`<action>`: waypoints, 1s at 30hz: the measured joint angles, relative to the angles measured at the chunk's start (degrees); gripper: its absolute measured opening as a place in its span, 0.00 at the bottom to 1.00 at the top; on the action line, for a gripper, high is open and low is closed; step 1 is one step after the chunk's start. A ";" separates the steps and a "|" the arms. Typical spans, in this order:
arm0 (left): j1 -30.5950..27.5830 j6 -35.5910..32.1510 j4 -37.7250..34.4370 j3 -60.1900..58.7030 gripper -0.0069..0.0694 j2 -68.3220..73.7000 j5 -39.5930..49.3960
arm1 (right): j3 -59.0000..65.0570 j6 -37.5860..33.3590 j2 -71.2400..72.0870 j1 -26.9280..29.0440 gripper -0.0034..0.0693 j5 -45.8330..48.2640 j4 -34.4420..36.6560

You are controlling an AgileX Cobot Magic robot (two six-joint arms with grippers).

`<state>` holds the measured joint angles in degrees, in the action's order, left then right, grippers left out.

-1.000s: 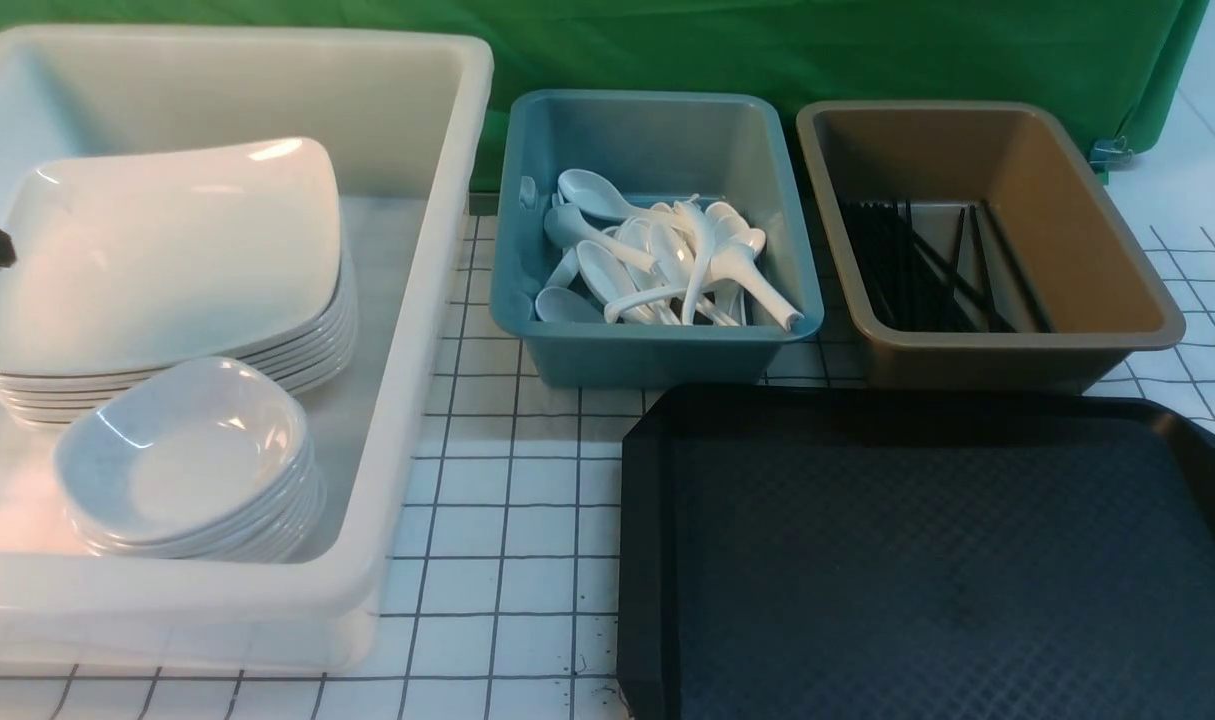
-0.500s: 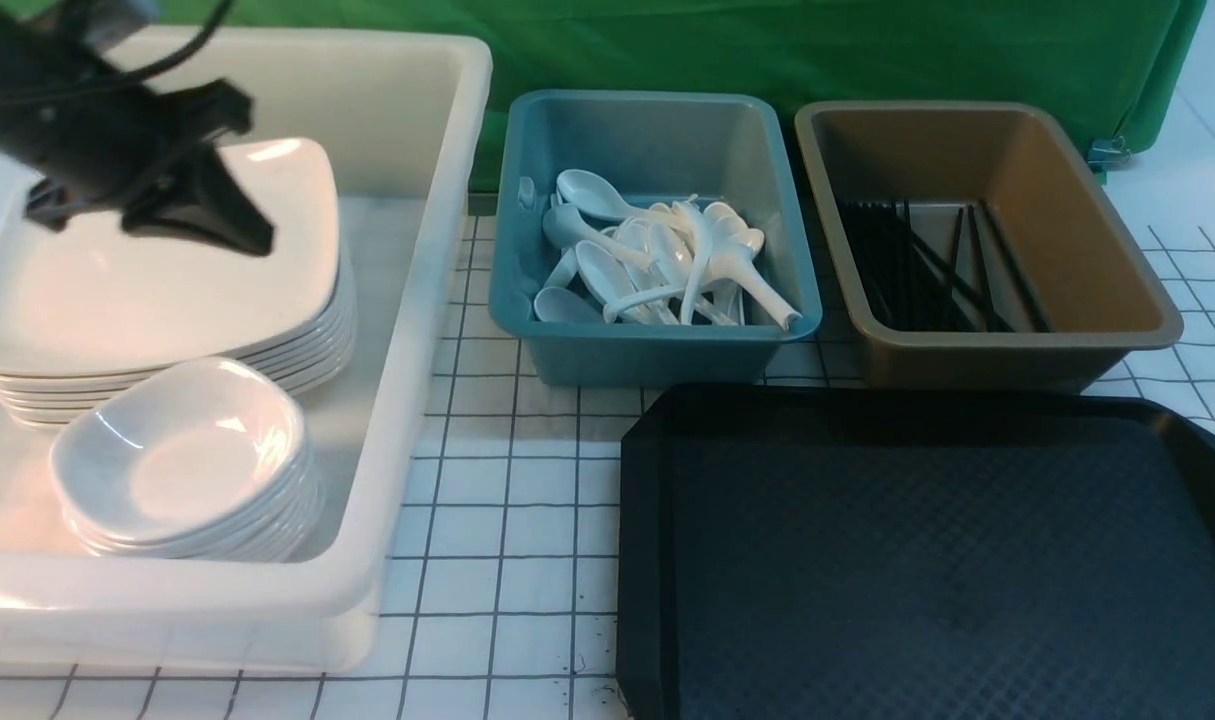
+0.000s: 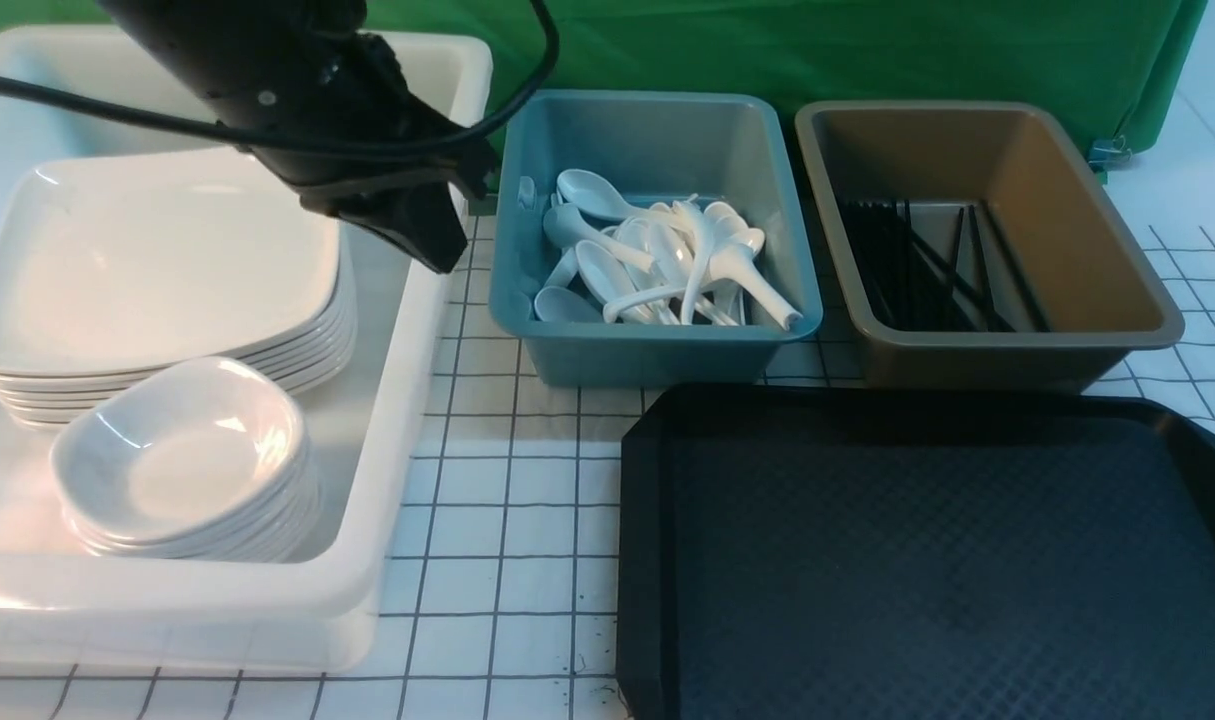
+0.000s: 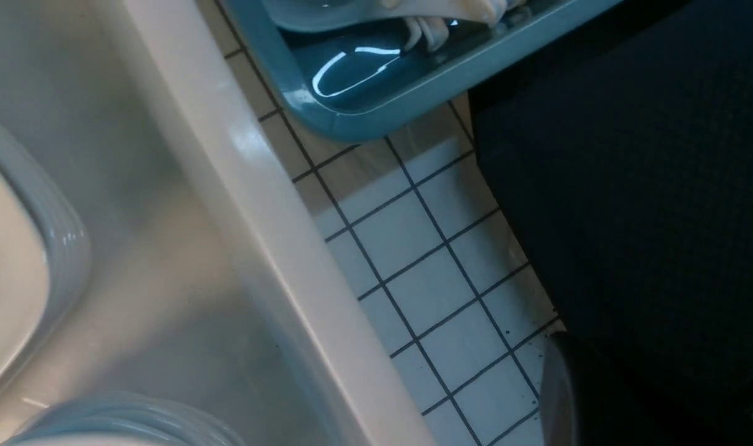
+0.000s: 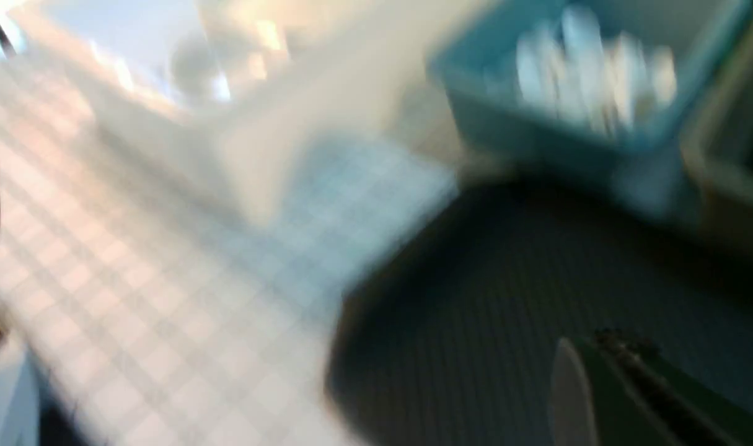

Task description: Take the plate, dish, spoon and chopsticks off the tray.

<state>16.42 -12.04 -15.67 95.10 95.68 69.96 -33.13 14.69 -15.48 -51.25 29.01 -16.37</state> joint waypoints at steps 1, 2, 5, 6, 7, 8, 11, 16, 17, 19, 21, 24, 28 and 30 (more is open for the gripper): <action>0.00 0.00 0.00 0.00 0.09 -0.01 0.00 | 0.62 0.00 -0.06 0.00 0.09 -1.43 0.00; 0.07 0.00 0.32 0.00 0.09 -0.05 0.00 | 4.58 0.00 -0.63 0.00 0.09 -10.96 -0.29; 0.05 0.00 0.74 0.00 0.09 -0.05 0.05 | 10.33 0.00 -2.35 0.00 0.09 -26.43 -0.59; 0.05 0.00 0.74 0.00 0.09 -0.05 0.05 | 10.83 0.00 -2.63 0.00 0.09 -27.92 -0.66; 0.05 0.17 0.74 0.00 0.09 -0.05 0.05 | 11.35 0.06 -3.15 0.00 0.09 -29.51 -0.72; 0.05 0.36 0.58 0.00 0.09 -0.05 0.05 | 11.63 0.06 -3.46 0.00 0.09 -30.49 -0.77; 0.05 0.49 -0.54 0.00 0.09 -0.05 -0.01 | 11.87 0.11 -3.67 -0.07 0.09 -31.15 -0.77; 0.05 0.53 -1.75 0.00 0.09 -0.05 -0.01 | 11.87 -0.39 -3.74 -2.60 0.09 -29.32 -0.87; 0.05 0.53 -1.78 0.00 0.09 -0.05 -0.01 | 11.87 -0.39 -3.74 -4.05 0.09 -27.58 -0.79; 0.05 0.60 -1.82 0.00 0.09 -0.05 -0.01 | 11.87 -0.39 -3.74 -6.23 0.09 -24.82 0.15; 0.05 0.60 -1.82 0.00 0.09 -0.05 -0.01 | 11.87 -0.39 -3.74 -7.94 0.09 -23.25 1.06; 0.05 0.60 -1.82 0.00 0.09 -0.05 -0.01 | 11.87 -0.39 -3.74 -9.12 0.09 -22.85 1.42; 0.05 0.60 -1.82 0.00 0.09 -0.05 -0.01 | 11.87 -0.39 -3.74 -9.59 0.09 -22.62 1.53; 0.05 0.60 -1.82 0.00 0.09 -0.05 -0.01 | 11.87 -0.39 -3.74 -9.59 0.09 -22.48 1.53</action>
<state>16.48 -11.43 -17.49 95.10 95.64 69.95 -21.26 14.30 -19.22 -60.83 6.53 -14.85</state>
